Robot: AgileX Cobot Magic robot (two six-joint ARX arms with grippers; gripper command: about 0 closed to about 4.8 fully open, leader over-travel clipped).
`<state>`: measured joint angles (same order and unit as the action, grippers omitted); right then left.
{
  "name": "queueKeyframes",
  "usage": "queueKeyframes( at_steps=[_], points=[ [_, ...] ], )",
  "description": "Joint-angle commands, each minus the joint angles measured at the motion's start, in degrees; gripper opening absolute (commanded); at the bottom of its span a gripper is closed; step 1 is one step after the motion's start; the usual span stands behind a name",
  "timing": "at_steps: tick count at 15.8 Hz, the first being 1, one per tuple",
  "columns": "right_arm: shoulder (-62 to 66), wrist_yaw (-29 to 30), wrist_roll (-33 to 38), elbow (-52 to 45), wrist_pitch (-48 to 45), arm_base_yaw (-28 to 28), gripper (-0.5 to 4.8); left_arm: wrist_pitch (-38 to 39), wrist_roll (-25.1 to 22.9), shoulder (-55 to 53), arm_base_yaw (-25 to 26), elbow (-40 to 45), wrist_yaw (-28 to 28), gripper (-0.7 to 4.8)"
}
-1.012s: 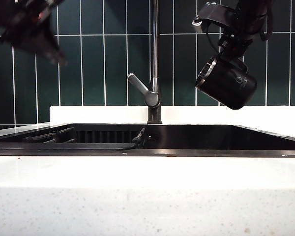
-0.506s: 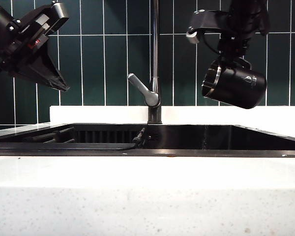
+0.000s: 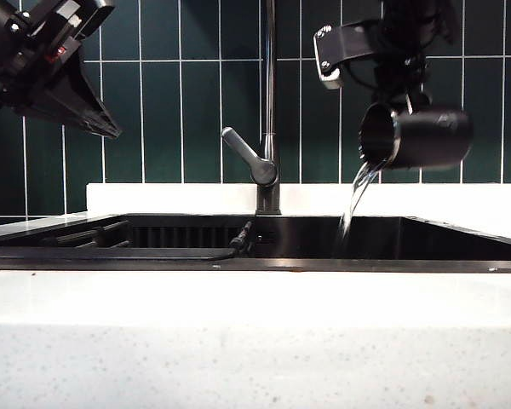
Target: Pick up the mug next to the sink, go to the faucet to get some water, pour the water into the sink, and finally put the mug back to its place.
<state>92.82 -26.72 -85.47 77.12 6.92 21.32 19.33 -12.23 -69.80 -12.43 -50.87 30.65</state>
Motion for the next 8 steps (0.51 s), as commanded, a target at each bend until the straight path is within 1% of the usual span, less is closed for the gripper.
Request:
queueKeyframes(
  at_steps=[1, 4, 5, 8],
  points=[
    [-1.01, -3.65, -3.61, 0.87, -5.77, 0.13, 0.08, -0.61, 1.92, 0.76, -0.04, -0.04, 0.44, -0.06],
    [-1.07, -4.33, -4.57, 0.87, -4.98, 2.36, 0.07, -0.70, 2.89, 0.76, -0.04, -0.04, 0.48, -0.06],
    [-1.07, -5.09, -4.59, 0.87, -5.01, 2.78, -0.01, -0.70, 3.30, 0.76, -0.04, -0.04, 0.48, -0.06],
    [-1.29, -6.38, -4.57, 0.87, -5.01, 3.32, -0.01, -0.63, 4.04, 0.81, -0.04, -0.04, 0.66, -0.06]
  ],
)
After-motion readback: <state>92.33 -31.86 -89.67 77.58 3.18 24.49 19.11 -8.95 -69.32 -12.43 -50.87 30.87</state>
